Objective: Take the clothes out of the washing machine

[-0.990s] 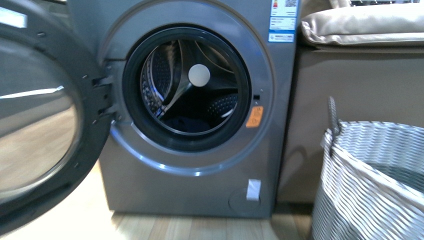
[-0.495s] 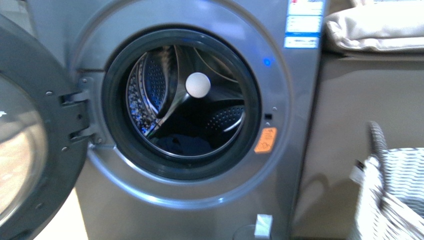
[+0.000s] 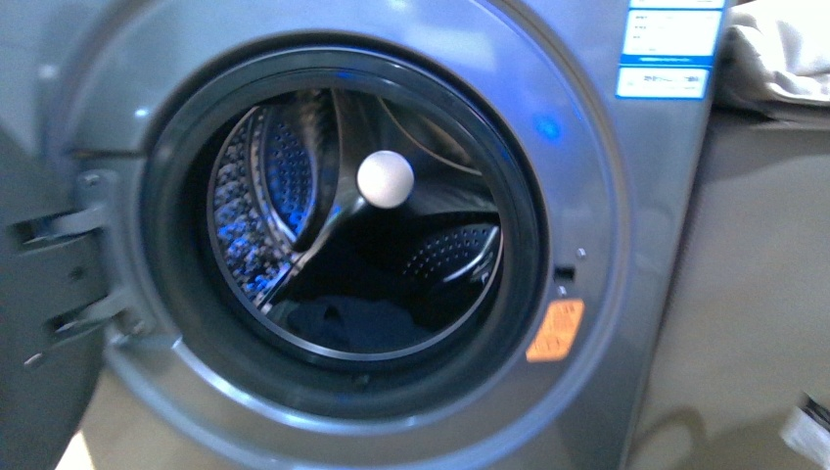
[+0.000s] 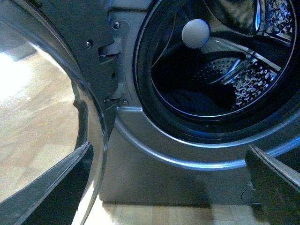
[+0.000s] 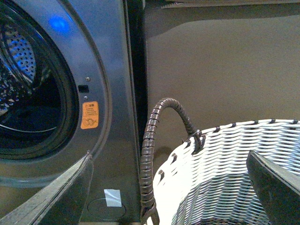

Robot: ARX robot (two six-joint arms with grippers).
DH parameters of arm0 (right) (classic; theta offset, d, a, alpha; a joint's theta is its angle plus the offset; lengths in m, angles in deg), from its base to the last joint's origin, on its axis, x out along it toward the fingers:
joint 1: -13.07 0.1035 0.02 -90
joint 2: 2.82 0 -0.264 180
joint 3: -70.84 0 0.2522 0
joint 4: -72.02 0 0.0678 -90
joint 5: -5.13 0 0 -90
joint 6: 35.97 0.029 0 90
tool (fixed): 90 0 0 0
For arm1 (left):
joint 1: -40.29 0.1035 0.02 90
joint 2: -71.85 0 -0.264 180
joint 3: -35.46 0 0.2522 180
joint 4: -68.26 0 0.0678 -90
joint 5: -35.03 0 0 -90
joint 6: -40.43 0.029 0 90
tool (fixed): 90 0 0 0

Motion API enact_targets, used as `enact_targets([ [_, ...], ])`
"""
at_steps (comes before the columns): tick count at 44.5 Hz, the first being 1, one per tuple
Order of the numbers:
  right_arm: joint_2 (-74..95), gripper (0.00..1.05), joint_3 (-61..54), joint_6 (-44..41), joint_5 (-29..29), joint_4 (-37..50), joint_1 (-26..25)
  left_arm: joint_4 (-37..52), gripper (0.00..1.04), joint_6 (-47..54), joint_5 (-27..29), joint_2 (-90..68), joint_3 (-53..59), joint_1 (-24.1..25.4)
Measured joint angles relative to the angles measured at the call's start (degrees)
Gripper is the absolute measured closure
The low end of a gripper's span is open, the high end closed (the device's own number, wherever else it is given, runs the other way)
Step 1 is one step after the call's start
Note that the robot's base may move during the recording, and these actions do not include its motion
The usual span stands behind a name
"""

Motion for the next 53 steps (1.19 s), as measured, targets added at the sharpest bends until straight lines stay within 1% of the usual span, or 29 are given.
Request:
enact_targets([
  [9,0.0,0.07,0.0,0.0,0.0,0.0,0.0,-0.2,0.06,-0.2,-0.4,-0.2,0.0,0.3],
  [12,0.0,0.07,0.0,0.0,0.0,0.0,0.0,-4.9,0.06,-4.5,-10.9,-3.4,-2.0,3.9],
  [14,0.0,0.07,0.0,0.0,0.0,0.0,0.0,-5.2,0.06,-7.9,-18.8,-6.6,-2.8,6.1],
  [15,0.0,0.07,0.0,0.0,0.1,0.0,0.0,-4.9,0.06,-8.7,-21.0,-8.0,-3.1,6.8],
  [18,0.0,0.07,0.0,0.0,0.0,0.0,0.0,-2.9,0.06,-10.8,-25.3,-11.5,-3.9,8.5],
  [21,0.0,0.07,0.0,0.0,-0.1,0.0,0.0,-0.2,0.06,-11.8,-26.5,-14.1,-5.0,9.2],
  [25,0.0,0.07,0.0,0.0,-0.1,0.0,0.0,3.4,0.06,-12.1,-26.7,-18.1,-6.7,8.9],
  [28,0.0,0.07,0.0,0.0,-0.1,0.0,0.0,6.6,0.06,-12.1,-25.9,-21.7,-7.5,7.7],
  [31,0.0,0.07,0.0,0.0,-0.1,0.0,0.0,9.9,0.06,-11.9,-24.6,-25.8,-8.2,5.8],
  [36,0.0,0.07,0.0,0.0,-0.1,0.0,0.0,18.3,0.06,-10.8,-20.3,-38.0,-11.1,0.9],
  [44,0.0,0.07,0.0,0.0,-0.1,0.0,0.0,28.3,0.06,-9.2,-15.7,-53.8,-16.9,-4.0],
  [53,0.0,0.07,0.0,0.0,-0.1,0.0,0.0,34.2,0.06,-7.7,-12.1,-68.1,-23.0,-8.3],
])
